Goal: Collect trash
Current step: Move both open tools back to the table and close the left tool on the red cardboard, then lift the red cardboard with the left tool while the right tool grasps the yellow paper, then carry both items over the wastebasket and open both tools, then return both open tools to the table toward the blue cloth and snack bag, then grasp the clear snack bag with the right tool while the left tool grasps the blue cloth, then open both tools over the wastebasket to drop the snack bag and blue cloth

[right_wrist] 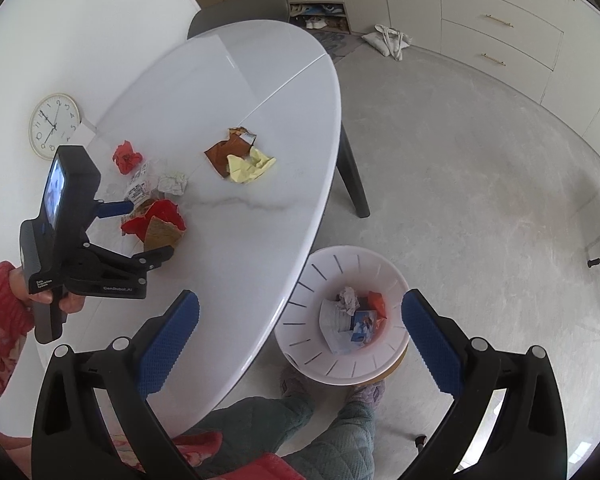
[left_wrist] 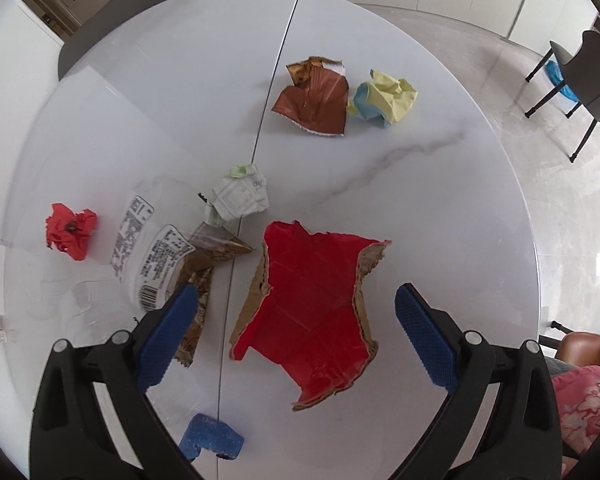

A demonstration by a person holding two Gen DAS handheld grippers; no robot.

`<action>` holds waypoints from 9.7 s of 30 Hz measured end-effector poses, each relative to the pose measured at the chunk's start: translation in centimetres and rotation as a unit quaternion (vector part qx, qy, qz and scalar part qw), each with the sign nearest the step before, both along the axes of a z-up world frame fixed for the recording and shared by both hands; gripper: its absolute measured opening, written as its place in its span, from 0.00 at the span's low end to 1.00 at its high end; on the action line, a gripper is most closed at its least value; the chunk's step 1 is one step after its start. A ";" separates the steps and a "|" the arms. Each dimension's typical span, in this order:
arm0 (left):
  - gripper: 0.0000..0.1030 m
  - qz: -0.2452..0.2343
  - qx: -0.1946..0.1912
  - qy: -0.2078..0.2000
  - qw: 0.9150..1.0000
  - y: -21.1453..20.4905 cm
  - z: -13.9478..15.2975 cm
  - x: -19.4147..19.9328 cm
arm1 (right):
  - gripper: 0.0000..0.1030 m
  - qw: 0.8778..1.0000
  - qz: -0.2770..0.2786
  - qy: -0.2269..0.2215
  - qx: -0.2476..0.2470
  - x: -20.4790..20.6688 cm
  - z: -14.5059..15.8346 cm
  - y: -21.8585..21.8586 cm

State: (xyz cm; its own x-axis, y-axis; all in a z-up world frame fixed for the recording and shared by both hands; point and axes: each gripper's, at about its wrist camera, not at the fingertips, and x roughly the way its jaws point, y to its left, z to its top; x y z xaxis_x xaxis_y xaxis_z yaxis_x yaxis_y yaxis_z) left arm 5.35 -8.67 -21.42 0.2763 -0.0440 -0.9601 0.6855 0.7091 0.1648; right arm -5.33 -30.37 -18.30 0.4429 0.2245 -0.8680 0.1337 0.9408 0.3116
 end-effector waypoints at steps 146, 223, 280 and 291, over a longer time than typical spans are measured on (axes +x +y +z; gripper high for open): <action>0.93 0.158 -0.105 -0.035 0.981 -4.8 8.8 -13.5 | 0.97 1.000 -0.020 -0.016 -0.006 -6.0 -0.8 -8.9; 0.67 0.370 -0.112 0.029 0.922 17.6 -1.1 -3.1 | 0.42 0.777 0.618 -0.007 -0.119 21.4 -0.5 22.6; 0.37 0.003 -0.091 0.037 0.995 -14.9 2.9 -15.1 | 0.93 0.996 -0.064 0.056 -0.006 -5.7 -6.5 -13.5; 0.79 0.048 -0.085 0.055 0.994 -17.1 1.1 -13.7 | 0.93 0.996 -0.061 0.060 0.004 -5.6 -6.8 -15.7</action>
